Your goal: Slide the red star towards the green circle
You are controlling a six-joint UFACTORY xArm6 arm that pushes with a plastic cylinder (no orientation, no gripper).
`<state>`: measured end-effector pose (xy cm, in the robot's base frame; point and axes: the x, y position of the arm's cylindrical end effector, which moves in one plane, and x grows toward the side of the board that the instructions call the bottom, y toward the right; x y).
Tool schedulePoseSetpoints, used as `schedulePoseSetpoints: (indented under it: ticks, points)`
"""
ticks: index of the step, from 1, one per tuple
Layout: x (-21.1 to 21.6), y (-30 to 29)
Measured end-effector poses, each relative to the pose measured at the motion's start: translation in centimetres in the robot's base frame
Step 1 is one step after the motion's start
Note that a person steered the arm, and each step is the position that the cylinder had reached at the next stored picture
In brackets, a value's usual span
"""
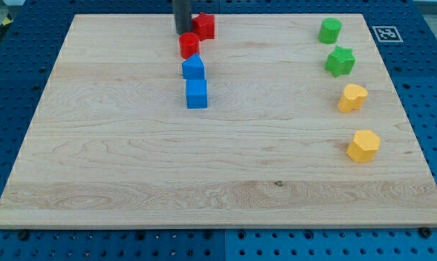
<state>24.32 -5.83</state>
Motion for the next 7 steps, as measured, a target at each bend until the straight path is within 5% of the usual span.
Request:
schedulePoseSetpoints:
  ticks: [2, 7]
  points:
    - [0.8, 6.2]
    - [-1.2, 4.6]
